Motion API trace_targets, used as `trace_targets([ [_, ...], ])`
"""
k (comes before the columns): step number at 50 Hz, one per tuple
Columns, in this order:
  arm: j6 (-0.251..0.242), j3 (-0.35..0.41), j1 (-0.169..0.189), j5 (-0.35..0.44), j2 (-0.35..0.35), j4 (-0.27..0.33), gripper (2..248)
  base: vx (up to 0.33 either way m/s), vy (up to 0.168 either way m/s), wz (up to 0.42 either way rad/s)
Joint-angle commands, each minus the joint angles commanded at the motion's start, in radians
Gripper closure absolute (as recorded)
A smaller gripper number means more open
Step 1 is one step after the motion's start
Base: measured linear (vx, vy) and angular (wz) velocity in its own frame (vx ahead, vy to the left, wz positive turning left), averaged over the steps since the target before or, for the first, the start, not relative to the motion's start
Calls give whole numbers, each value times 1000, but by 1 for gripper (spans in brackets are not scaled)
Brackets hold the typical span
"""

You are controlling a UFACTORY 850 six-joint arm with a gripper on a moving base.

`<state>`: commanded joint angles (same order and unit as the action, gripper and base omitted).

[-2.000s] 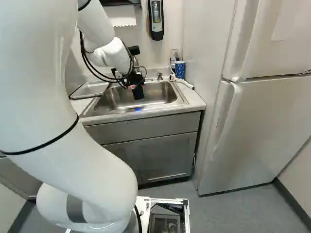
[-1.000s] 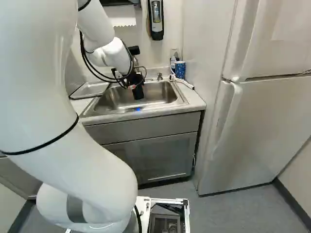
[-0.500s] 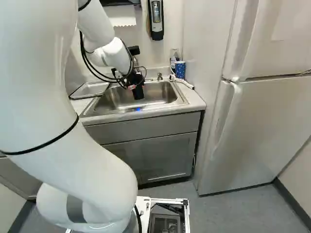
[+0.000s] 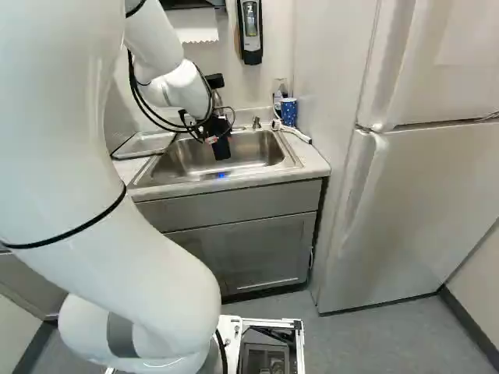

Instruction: Rinse the cup and place it in the tray

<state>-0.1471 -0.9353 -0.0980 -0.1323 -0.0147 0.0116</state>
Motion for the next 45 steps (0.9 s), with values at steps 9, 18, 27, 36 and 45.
trace_targets([
  [9,0,-4,-25,0,-4,0,128,0,0,0],
  [18,0,-11,-53,0,-11,0,128,0,0,0],
  [27,0,-17,-82,0,-17,0,128,0,0,0],
  [36,0,-23,-111,0,-23,0,128,0,0,0],
  [45,0,-32,-139,0,-22,0,128,0,0,0],
])
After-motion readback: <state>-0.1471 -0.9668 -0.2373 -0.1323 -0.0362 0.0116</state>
